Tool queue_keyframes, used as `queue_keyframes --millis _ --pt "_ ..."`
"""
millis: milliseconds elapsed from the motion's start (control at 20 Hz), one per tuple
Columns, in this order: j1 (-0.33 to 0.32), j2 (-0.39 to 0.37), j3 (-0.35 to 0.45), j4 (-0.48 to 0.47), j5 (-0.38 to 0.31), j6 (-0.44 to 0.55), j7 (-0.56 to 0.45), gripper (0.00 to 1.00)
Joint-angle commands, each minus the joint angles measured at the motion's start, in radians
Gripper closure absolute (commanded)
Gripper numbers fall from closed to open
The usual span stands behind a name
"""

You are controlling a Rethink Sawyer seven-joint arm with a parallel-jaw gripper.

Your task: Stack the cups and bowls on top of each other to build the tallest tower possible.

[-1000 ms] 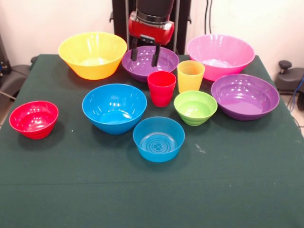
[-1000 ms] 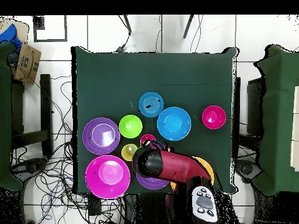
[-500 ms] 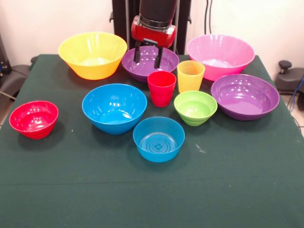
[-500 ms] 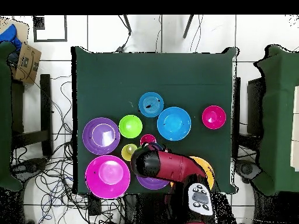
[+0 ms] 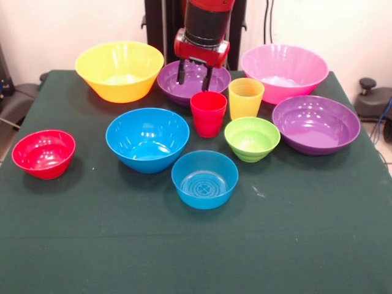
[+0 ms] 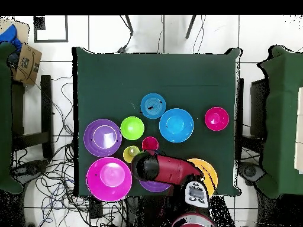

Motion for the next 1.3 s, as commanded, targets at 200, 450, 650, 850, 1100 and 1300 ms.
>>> queue_keyframes --millis 200,450,650,850,1100,1300 --pt "0.03 0.091 0.044 -0.039 -0.004 -0.088 0.146 0.0" --pt "0.031 0.095 0.05 -0.035 0.007 -0.122 0.161 0.0" --pt "0.033 0.094 0.05 -0.039 0.01 -0.107 0.156 0.0" --pt "0.024 0.087 0.064 -0.04 0.017 -0.086 0.151 0.0" --pt "-0.012 0.068 0.116 -0.016 0.032 -0.101 0.159 0.0" --pt "-0.023 0.06 0.135 -0.013 0.037 -0.102 0.161 0.0"
